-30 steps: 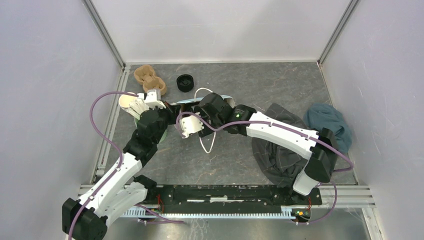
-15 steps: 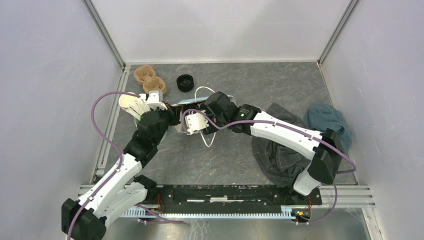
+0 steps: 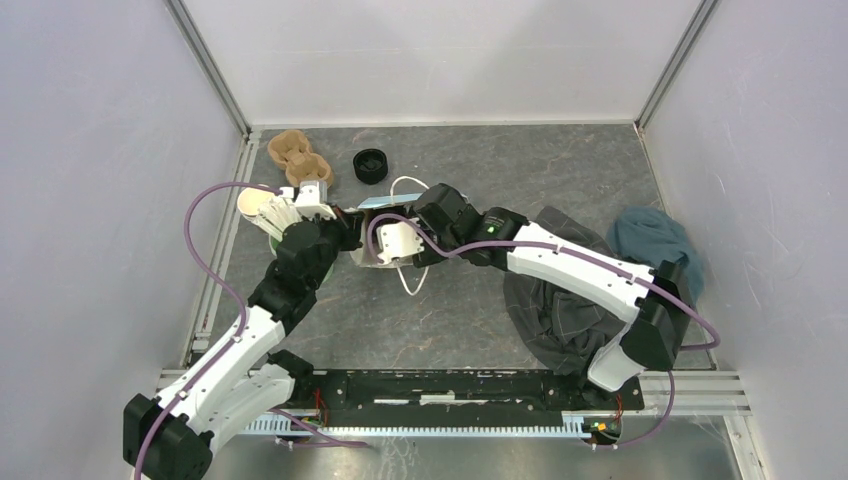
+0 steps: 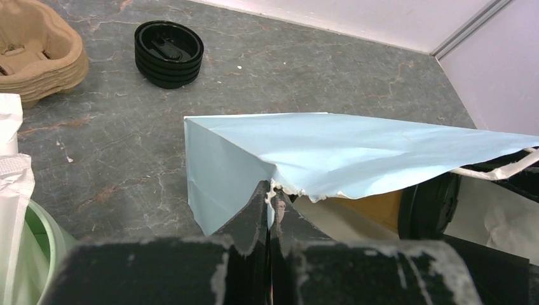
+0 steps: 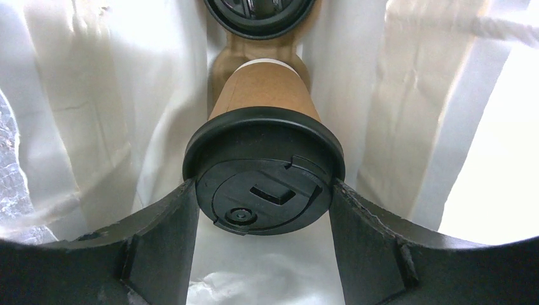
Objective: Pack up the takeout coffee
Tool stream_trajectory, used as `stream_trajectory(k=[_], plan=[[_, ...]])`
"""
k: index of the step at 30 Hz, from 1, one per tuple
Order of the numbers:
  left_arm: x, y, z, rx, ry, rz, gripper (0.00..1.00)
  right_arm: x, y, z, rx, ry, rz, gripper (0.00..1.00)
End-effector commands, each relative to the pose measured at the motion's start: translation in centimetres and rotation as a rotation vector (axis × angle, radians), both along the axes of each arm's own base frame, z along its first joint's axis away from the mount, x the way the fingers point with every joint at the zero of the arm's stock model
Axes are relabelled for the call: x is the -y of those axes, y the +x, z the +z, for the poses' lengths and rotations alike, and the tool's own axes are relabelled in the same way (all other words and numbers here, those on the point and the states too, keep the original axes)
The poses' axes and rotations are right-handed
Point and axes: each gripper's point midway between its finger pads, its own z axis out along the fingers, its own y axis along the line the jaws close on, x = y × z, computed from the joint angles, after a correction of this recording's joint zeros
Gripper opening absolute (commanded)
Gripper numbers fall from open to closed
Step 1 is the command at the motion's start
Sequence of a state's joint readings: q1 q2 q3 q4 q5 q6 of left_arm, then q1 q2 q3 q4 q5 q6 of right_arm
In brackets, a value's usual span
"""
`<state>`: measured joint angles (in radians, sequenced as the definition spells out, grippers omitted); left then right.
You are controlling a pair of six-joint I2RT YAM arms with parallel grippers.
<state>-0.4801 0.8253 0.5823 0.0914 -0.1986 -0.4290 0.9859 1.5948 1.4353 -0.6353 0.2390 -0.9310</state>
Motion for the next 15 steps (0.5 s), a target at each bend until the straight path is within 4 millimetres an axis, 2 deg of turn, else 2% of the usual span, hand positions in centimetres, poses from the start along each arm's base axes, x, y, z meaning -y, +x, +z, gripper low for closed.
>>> stream_trajectory(k=[1, 9, 15], plan=[[0.5, 0.2, 1.4, 0.050, 0.010, -0.027, 0.02, 0.9, 0.8, 1.6, 0.067, 0.020, -0.058, 0.00], [1.1, -0.1, 1.5, 0.052, 0.003, -0.053, 0.02, -0.5, 2.6, 0.2, 0.084, -0.021, -0.072, 0.00], [1.2, -0.3, 1.5, 0.054, 0.005, -0.058, 0.02, -0.5, 3.5, -0.6, 0.094, -0.035, -0.077, 0.00]])
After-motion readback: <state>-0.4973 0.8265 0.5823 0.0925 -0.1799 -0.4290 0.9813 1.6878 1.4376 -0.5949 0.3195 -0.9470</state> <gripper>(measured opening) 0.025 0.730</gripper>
